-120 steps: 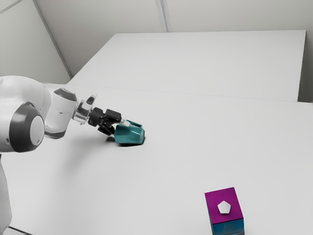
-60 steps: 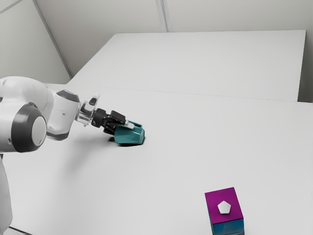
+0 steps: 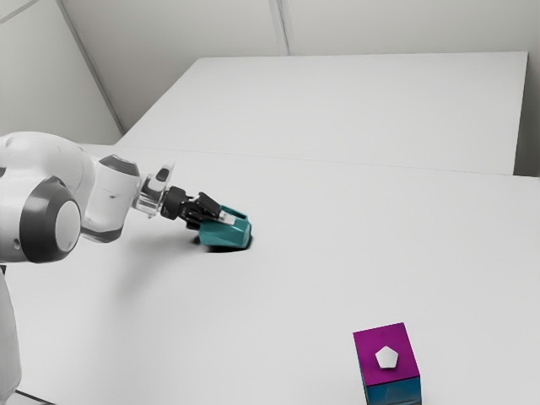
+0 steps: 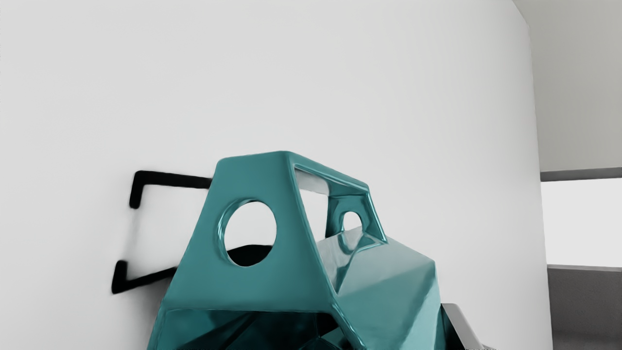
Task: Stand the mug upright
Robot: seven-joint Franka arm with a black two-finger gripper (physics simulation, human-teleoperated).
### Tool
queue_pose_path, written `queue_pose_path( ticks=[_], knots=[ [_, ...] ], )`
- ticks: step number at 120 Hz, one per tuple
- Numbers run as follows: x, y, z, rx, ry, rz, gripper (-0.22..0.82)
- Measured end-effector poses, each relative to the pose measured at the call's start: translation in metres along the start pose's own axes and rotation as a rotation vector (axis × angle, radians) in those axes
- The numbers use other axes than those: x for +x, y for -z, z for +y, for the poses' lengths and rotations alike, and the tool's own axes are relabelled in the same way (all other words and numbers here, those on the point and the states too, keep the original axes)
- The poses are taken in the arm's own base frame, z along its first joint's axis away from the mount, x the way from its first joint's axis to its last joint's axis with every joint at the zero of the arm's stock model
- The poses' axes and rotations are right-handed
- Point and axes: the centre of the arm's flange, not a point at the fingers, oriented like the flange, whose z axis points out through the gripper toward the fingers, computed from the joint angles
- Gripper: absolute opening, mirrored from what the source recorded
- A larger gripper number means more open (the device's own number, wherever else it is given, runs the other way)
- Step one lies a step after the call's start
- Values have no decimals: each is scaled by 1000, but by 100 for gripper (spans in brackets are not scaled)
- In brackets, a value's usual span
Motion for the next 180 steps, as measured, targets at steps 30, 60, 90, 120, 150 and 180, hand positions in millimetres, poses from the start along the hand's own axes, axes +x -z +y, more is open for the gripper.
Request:
queue_pose_path(
  ticks=[30, 60, 90, 120, 150, 180],
  knots=[
    [5, 3, 18, -23, -27, 24, -13],
    [17, 20, 73, -28, -127, 49, -15],
    [25, 31, 145, 147, -293, -40, -17],
    [25, 43, 195, 449, -441, -157, -17],
    [27, 48, 204, 761, -534, -264, -17],
    [32, 16, 176, 889, -527, -327, -17]
  ],
)
